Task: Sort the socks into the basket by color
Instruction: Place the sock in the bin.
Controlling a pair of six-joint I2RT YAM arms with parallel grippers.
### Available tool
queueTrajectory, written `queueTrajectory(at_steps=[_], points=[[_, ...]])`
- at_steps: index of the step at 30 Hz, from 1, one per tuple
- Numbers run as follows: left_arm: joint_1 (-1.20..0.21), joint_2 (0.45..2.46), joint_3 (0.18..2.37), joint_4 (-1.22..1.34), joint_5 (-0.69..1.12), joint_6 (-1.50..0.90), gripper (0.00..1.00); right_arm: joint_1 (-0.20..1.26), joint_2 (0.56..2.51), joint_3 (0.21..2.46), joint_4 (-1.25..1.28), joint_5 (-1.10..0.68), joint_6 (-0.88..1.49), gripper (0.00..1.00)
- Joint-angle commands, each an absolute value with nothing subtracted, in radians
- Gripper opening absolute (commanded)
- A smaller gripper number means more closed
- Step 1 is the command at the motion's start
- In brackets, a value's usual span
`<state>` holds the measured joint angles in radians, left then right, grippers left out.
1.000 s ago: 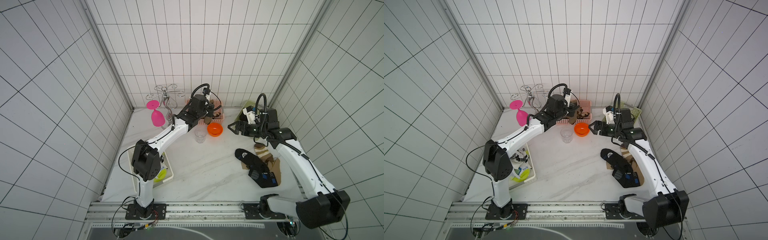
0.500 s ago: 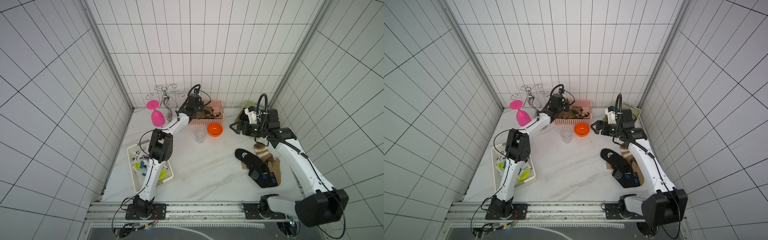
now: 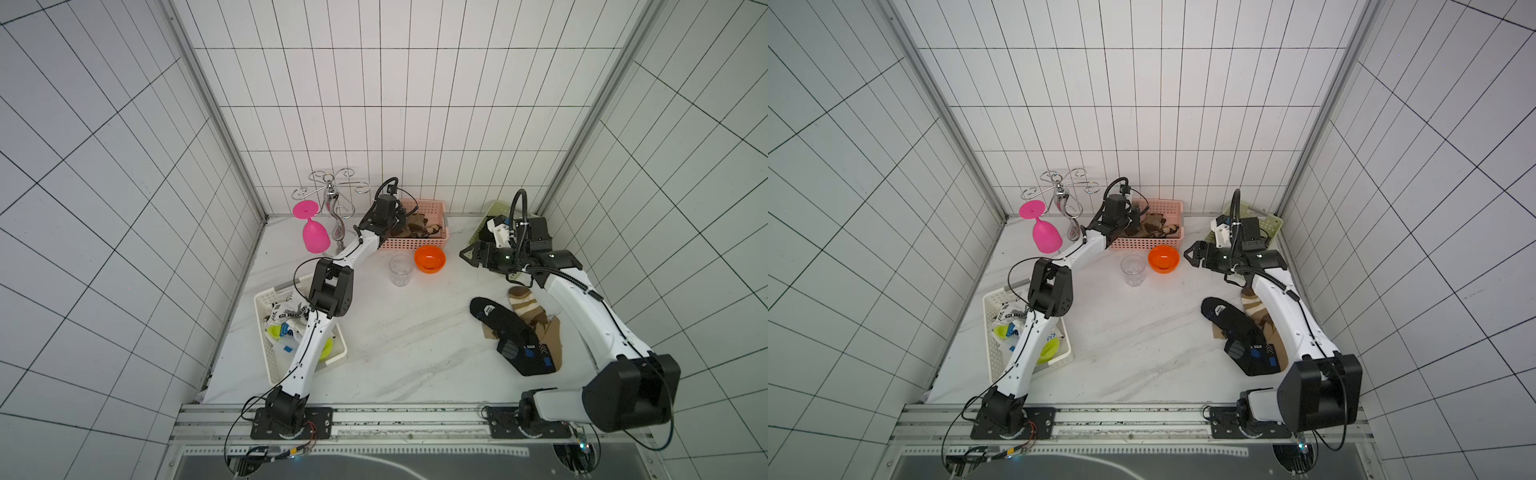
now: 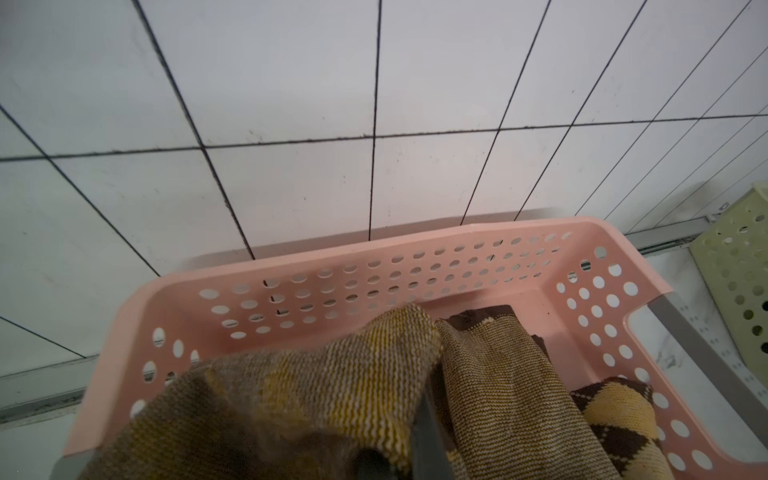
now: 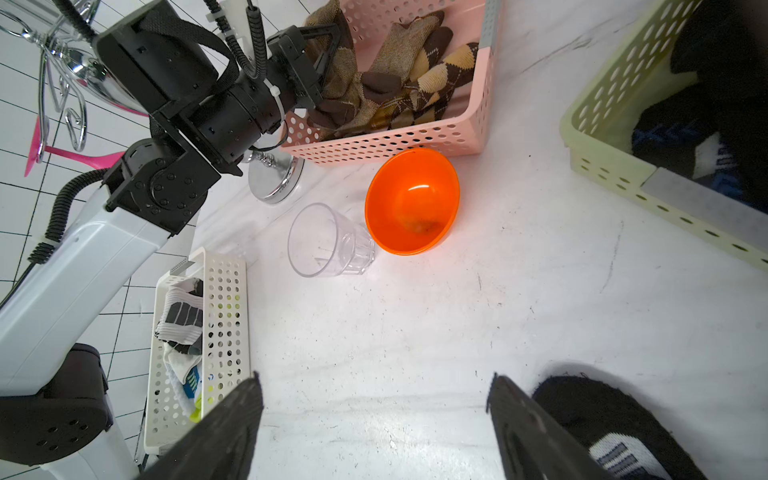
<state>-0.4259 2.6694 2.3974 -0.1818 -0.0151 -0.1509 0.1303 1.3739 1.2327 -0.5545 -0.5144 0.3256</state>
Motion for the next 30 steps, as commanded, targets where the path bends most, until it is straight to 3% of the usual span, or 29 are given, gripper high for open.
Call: queueTrajectory(at_steps=[1, 11, 14, 16, 21, 30], points=[[-0.443, 2.695, 2.413, -0.145, 0.056, -0.173, 0.0, 0.119, 1.394, 1.215, -0.54, -0.535, 0.334, 0.86], [-0.443, 2.723, 2.41, -0.144, 0.1, -0.219, 0.02, 0.118, 1.409, 1.215, -0.531, -0.557, 0.348, 0.85], [-0.443, 2.691, 2.381, -0.132, 0.103, -0.204, 0.35, 0.119, 1.403, 1.211, -0.529, -0.555, 0.347, 0.85], [-0.443, 2.661, 2.353, -0.114, 0.1, -0.198, 0.45, 0.119, 1.404, 1.209, -0.527, -0.56, 0.348, 0.85], [-0.442, 2.603, 2.333, -0.157, 0.087, -0.194, 0.55, 0.121, 1.405, 1.206, -0.518, -0.57, 0.351, 0.85], [-0.425, 2.447, 2.227, -0.308, 0.072, -0.196, 0.56, 0.123, 1.404, 1.19, -0.486, -0.596, 0.361, 0.85]])
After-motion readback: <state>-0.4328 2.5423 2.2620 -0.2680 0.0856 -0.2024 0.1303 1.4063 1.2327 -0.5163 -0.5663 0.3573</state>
